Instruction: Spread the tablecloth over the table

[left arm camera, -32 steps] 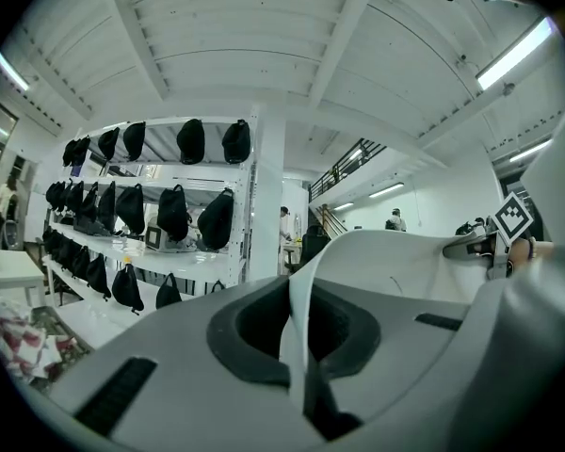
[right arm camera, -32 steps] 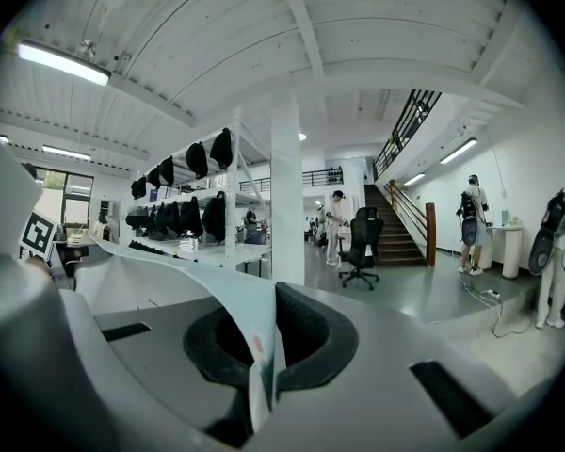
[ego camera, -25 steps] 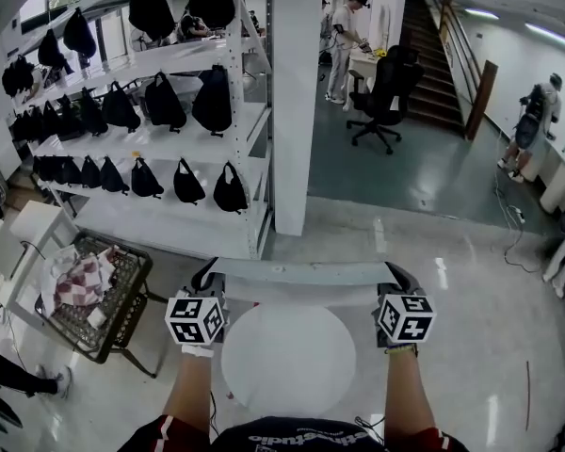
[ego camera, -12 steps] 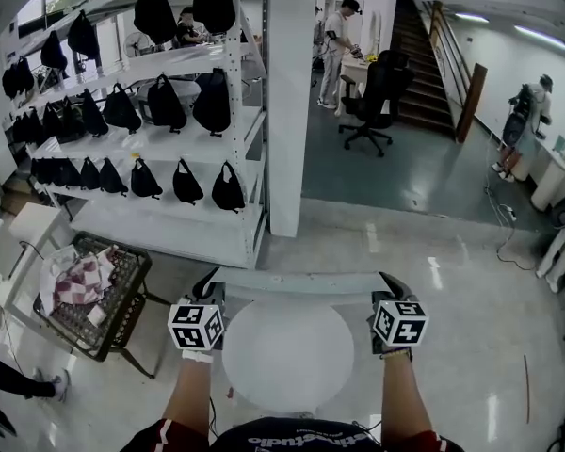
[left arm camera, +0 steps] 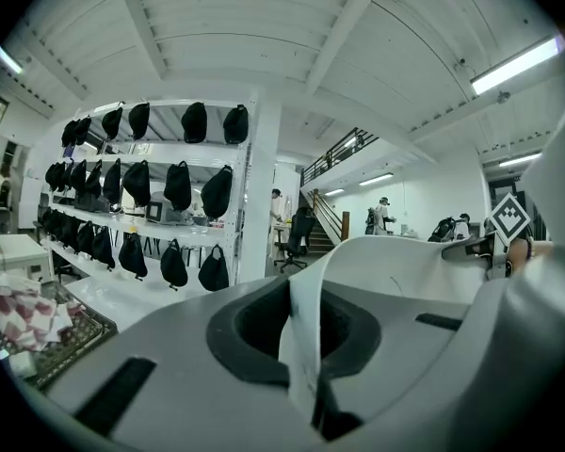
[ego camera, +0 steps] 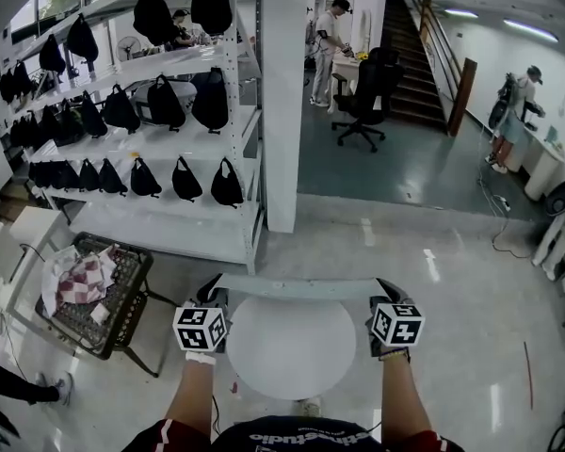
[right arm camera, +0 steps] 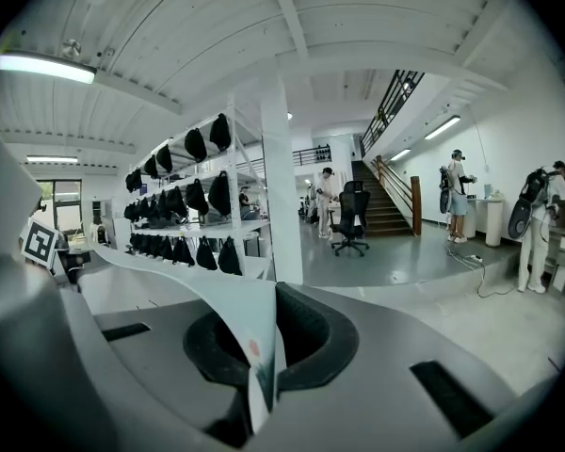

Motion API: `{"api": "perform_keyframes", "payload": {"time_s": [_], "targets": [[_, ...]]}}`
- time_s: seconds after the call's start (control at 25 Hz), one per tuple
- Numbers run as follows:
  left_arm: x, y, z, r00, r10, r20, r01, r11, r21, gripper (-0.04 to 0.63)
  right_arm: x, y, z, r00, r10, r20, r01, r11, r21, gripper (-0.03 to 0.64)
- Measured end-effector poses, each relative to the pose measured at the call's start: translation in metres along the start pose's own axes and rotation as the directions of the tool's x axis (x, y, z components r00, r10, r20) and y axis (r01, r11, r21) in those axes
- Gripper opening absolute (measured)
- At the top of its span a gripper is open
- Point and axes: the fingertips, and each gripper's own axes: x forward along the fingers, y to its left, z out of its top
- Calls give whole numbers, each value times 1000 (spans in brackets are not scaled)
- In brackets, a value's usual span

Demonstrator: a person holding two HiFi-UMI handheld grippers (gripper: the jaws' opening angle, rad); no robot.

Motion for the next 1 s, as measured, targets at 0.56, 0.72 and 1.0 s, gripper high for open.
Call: {"api": "perform_keyframes", "payload": {"time_s": [0.56, 0.72, 1.0], "targets": [[-40, -8, -42, 996, -55, -63, 55, 998, -3, 20, -47, 16, -64, 997, -24, -71, 26, 1000, 17, 29], [-54, -6, -64, 994, -59, -94, 60, 998, 4, 20, -56, 23, -88, 995, -31, -99, 33, 999, 12, 29], [-76, -6, -94, 986, -65, -152, 70, 997, 23, 21, -68, 31, -120, 991, -35, -127, 39, 999, 30, 30]]}}
